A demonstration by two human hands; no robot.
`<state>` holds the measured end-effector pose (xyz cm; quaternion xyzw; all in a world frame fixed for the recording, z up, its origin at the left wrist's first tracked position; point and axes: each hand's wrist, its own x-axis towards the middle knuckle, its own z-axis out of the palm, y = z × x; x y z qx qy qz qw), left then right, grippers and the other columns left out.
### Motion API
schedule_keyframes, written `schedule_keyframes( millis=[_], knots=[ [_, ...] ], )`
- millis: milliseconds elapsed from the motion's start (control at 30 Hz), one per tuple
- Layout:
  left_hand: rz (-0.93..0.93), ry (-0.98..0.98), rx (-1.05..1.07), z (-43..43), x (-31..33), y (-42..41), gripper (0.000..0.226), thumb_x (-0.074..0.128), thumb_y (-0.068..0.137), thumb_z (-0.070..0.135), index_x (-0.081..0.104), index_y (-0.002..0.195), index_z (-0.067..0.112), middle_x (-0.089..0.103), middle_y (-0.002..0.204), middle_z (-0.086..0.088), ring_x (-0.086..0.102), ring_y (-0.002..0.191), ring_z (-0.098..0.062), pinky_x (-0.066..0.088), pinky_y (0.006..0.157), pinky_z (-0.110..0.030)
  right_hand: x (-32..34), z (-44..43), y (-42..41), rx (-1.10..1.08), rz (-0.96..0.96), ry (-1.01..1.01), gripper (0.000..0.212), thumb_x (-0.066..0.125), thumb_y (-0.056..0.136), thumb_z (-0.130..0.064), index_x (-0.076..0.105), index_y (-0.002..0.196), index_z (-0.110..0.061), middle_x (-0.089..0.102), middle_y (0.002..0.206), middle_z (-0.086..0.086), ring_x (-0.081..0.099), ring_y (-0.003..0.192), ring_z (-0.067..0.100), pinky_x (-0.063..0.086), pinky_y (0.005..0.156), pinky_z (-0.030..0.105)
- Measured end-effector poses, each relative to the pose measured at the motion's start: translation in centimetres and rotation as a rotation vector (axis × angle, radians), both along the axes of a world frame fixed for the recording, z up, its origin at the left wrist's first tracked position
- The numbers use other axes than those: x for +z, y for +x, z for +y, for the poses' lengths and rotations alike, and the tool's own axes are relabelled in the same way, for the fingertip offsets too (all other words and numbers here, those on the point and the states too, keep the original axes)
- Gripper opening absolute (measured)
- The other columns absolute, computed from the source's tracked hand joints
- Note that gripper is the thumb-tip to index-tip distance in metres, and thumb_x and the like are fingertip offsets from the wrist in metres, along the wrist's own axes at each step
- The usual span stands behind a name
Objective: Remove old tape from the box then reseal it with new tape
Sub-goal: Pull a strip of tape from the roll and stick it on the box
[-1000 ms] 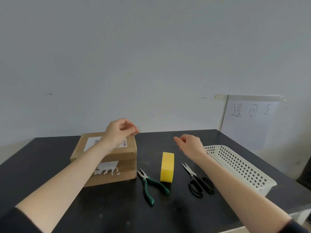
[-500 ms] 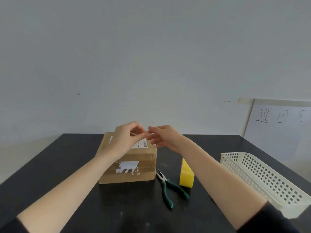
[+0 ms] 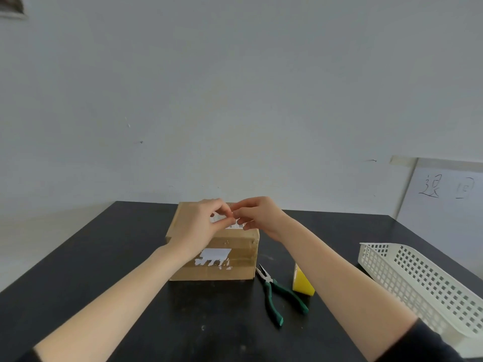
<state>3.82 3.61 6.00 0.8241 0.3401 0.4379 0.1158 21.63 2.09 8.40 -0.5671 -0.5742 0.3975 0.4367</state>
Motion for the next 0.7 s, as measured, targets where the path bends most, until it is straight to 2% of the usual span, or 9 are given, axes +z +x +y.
schedule_keyframes(
  millis=[100,200,300,400,467,533,633,700],
  knots=[
    [0.043,0.101,0.033,-0.5,-0.9,-0.1,0.009,0.075,0.077,0.033,0.069,0.079,0.027,0.061,0.087,0.016,0.052,0.087,0.004,0.043,0.074,-0.018,-0.4,-0.1,-0.2,-0.028,-0.024,-0.011,0.016,0.065,0.085,-0.003,0.075,0.097,-0.004,0.07,0.078,0.004,0.061,0.067,0.012,0.054,0.065,0.023],
    [0.051,0.136,0.047,-1.1,-2.2,-0.1,0.009,0.078,0.075,0.026,0.069,0.076,0.024,0.053,0.084,0.015,0.048,0.085,0.003,0.035,0.068,-0.009,-1.0,-0.1,-0.4,-0.062,-0.043,-0.023,0.014,0.066,0.083,-0.006,0.075,0.093,-0.007,0.071,0.077,0.003,0.061,0.067,0.012,0.054,0.065,0.025],
    [0.069,0.124,0.011,-1.3,-3.6,0.1,0.011,0.079,0.074,0.023,0.068,0.077,0.022,0.049,0.08,0.019,0.05,0.08,0.0,0.039,0.068,-0.012,-1.5,-0.1,-0.4,-0.096,-0.092,-0.028,0.012,0.068,0.083,-0.011,0.075,0.092,-0.01,0.072,0.076,0.001,0.06,0.066,0.011,0.052,0.065,0.025],
    [0.06,0.091,0.018,-1.4,-4.9,0.5,0.013,0.078,0.074,0.021,0.066,0.076,0.025,0.051,0.076,0.019,0.052,0.076,-0.002,0.047,0.066,-0.021,-2.0,0.0,-0.5,-0.134,-0.224,-0.005,0.009,0.071,0.079,-0.016,0.077,0.086,-0.016,0.073,0.077,-0.004,0.059,0.066,0.007,0.051,0.062,0.024],
    [0.051,0.097,0.055,-1.5,-5.7,0.8,0.017,0.078,0.072,0.019,0.063,0.072,0.027,0.05,0.074,0.021,0.05,0.074,-0.001,0.046,0.064,-0.019,-2.3,0.0,-0.7,-0.154,-0.318,0.035,0.007,0.073,0.079,-0.019,0.077,0.084,-0.02,0.074,0.084,-0.008,0.061,0.074,0.004,0.05,0.064,0.02],
    [0.064,0.136,0.096,-1.5,-6.5,1.1,0.021,0.081,0.068,0.017,0.062,0.067,0.026,0.051,0.073,0.02,0.048,0.072,0.0,0.044,0.063,-0.014,-2.6,0.0,-0.8,-0.158,-0.387,0.073,0.009,0.074,0.081,-0.022,0.078,0.088,-0.018,0.073,0.091,-0.008,0.063,0.083,0.004,0.049,0.068,0.016],
    [0.114,0.217,0.128,-1.4,-7.4,1.3,0.027,0.086,0.059,0.014,0.062,0.064,0.023,0.059,0.073,0.013,0.052,0.072,-0.004,0.048,0.06,-0.015,-2.8,-0.1,-0.8,-0.153,-0.439,0.091,0.009,0.071,0.084,-0.022,0.076,0.088,-0.016,0.07,0.09,-0.008,0.058,0.079,0.001,0.042,0.062,0.012],
    [0.16,0.298,0.136,-1.2,-7.8,1.3,0.029,0.089,0.054,0.012,0.064,0.064,0.02,0.062,0.073,0.009,0.055,0.07,-0.009,0.051,0.06,-0.017,-3.0,0.0,-0.9,-0.152,-0.465,0.104,0.009,0.07,0.085,-0.02,0.076,0.089,-0.015,0.069,0.087,-0.008,0.06,0.082,0.003,0.044,0.064,0.012]
  ],
)
